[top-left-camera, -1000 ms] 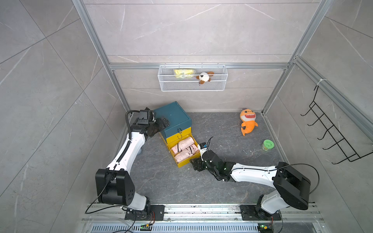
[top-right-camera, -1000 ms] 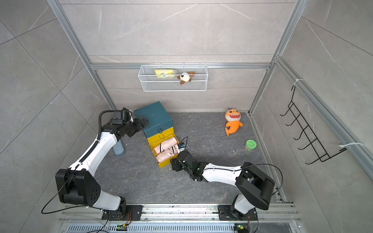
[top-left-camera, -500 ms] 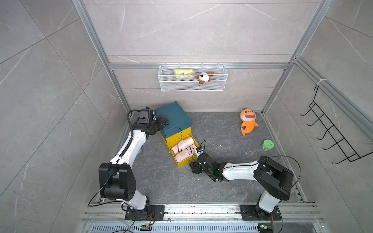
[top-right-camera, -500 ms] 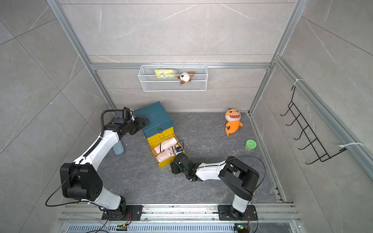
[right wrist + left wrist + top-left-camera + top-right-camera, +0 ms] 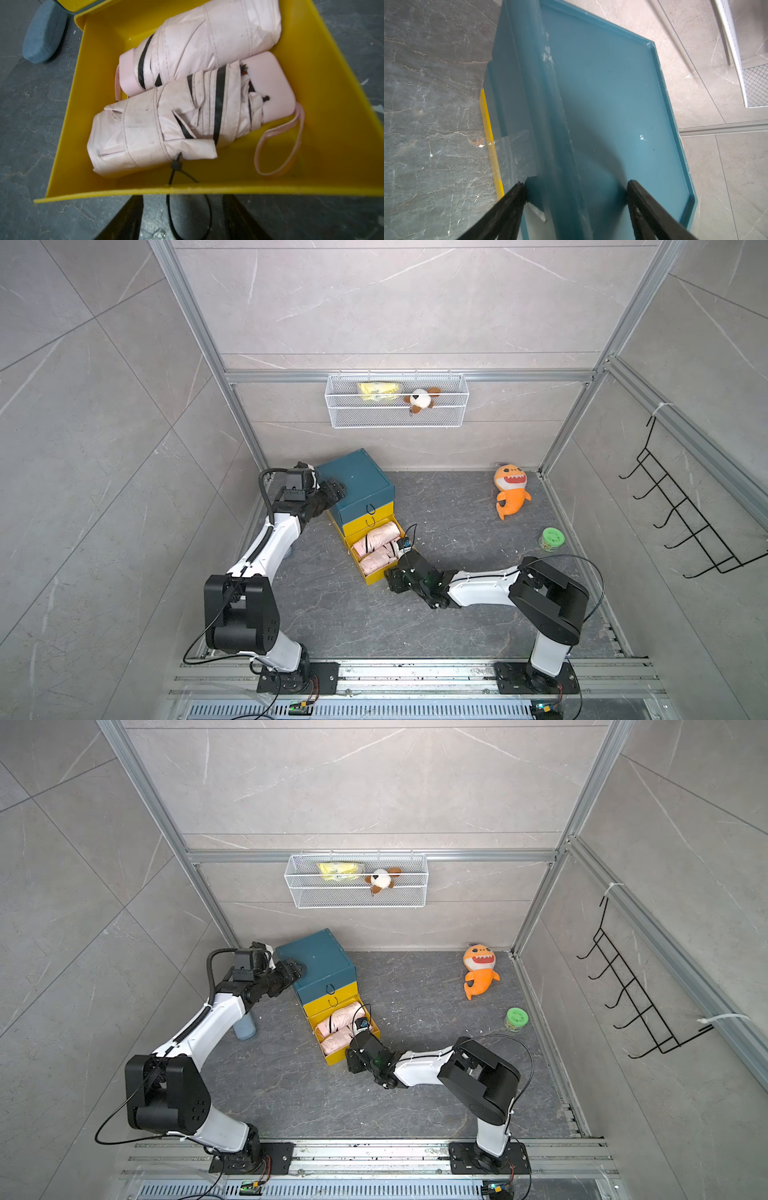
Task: Place the umbrella in the drawer by color
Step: Close the drawer in the storage box.
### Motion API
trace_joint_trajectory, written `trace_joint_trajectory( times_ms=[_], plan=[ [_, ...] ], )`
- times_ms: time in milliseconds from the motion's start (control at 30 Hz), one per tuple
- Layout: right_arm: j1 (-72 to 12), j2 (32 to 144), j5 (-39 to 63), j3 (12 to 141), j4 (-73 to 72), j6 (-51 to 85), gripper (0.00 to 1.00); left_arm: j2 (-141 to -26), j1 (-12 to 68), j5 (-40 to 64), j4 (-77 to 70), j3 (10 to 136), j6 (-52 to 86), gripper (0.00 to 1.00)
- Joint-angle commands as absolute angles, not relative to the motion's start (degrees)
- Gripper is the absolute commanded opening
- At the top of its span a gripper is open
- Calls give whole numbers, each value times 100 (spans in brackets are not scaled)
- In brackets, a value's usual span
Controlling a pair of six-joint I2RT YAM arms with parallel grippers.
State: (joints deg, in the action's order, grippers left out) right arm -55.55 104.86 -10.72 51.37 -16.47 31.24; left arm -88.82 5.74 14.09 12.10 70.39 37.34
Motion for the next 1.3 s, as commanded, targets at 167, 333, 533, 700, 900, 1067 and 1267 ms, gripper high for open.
trace_joint_trajectory(
  times_ms=[167,333,533,700,900,1067,1267],
  plan=[
    [-5524,10747,-1353,5522,-1503,3012,51,-9220,624,1522,1464,6621,3689,77],
    [-5523,10811,-1415,5552,-1511,3014,39,-9241,618,1552,1378,6507,3695,77],
    [-5520,10891,-1498,5615,-1538,3010,27,-9262,622,1565,1310,6411,3700,76],
    [-5516,10876,-1573,5724,-1552,3008,22,-9272,620,1578,1284,6359,3689,76],
    [-5421,11009,-1583,6000,-1552,3022,21,-9305,624,1586,1240,6296,3688,76],
    [-5289,11277,-1518,6351,-1586,3099,21,-9312,624,1591,1207,6245,3690,75],
    [-5143,11682,-1421,6859,-1641,3306,21,-9323,624,1608,1197,6223,3697,75]
  ],
)
